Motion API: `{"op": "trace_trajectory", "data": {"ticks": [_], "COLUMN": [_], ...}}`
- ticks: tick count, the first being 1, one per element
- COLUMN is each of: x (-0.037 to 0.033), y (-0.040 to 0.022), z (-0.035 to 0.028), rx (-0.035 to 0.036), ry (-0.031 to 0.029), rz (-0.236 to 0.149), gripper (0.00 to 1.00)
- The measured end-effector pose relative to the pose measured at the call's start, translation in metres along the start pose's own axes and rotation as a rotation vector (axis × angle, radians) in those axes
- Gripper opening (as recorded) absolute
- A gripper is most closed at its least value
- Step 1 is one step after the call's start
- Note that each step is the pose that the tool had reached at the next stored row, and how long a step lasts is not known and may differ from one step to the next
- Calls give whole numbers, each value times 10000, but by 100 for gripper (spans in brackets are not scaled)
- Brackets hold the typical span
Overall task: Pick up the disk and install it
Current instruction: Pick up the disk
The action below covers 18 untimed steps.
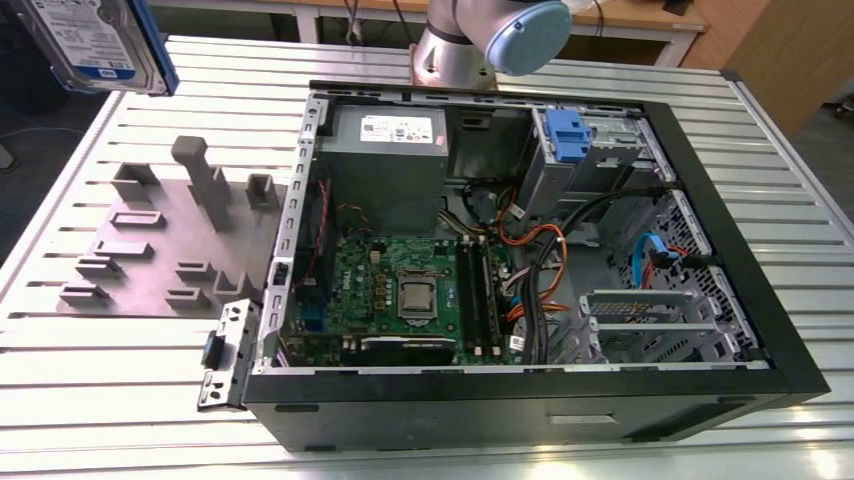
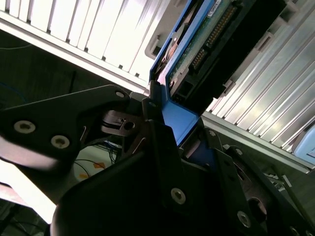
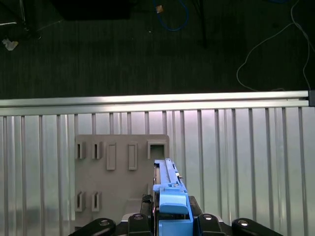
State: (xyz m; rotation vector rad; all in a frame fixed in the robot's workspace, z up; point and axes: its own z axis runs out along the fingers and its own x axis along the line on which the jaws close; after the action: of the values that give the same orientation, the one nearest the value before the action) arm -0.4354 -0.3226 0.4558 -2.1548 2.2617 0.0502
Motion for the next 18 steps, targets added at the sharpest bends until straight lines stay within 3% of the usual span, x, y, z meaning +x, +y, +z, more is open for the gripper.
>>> {"op": "trace_trajectory", "data": {"ticks": [18], "x": [-10], "y": [3], "z": [-280], "rx": [0], "ry": [0], "rz": [0], "gripper": [37]}}
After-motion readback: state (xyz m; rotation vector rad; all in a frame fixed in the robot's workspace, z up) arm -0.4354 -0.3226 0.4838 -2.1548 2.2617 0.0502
